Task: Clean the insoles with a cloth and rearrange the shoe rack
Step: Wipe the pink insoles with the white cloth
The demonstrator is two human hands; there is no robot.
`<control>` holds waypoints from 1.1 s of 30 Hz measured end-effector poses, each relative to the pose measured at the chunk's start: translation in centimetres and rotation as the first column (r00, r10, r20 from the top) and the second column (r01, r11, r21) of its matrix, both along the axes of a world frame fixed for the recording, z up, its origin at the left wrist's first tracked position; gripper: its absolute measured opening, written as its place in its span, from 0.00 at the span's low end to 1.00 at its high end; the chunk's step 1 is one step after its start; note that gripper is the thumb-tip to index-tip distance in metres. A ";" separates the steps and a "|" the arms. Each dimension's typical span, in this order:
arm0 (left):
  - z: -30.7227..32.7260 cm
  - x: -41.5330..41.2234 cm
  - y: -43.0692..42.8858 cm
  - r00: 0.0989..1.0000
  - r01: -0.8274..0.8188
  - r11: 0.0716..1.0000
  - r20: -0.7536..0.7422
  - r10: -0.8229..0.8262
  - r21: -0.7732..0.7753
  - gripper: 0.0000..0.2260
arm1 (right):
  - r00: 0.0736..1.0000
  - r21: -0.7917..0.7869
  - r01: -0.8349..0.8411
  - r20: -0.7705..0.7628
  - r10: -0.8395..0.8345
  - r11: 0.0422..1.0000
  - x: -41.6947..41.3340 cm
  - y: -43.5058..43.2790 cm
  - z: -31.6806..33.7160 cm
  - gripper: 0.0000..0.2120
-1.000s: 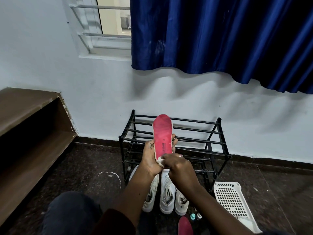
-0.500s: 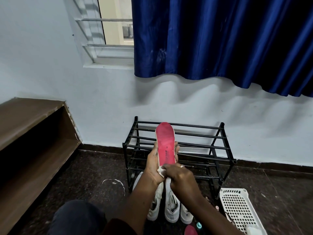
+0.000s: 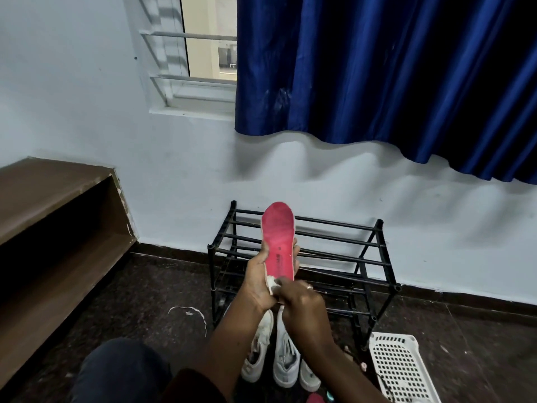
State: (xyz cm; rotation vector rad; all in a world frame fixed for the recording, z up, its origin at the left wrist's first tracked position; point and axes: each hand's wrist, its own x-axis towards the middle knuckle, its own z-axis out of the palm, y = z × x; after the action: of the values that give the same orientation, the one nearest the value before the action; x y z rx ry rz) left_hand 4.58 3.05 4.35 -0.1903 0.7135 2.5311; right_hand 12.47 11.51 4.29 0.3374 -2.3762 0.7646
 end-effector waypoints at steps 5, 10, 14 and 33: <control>-0.5 0.6 0.3 0.999 -0.011 1.000 0.053 0.012 -0.018 0.15 | 0.999 0.133 -0.005 -0.047 0.011 0.991 -0.6 0.3 0.2 0.08; -0.1 1.4 0.9 0.998 0.026 0.999 0.059 -0.024 -0.027 0.14 | 0.985 0.130 0.172 -0.032 -0.169 0.977 -4.2 0.5 2.5 0.05; 0.5 0.7 0.7 0.997 -0.047 0.999 0.063 0.047 -0.004 0.21 | 0.979 0.043 0.200 0.035 -0.202 0.979 -4.1 -0.1 2.5 0.07; -0.6 1.3 0.8 0.999 0.008 0.998 0.050 -0.012 0.064 0.22 | 0.985 -0.113 0.068 0.164 -0.049 0.991 -2.1 0.9 3.4 0.10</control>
State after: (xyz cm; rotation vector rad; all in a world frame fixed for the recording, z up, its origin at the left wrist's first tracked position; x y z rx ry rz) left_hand 5.83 3.81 3.76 -0.2271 0.6121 2.5262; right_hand 10.33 12.40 7.74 0.1612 -2.4648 0.9313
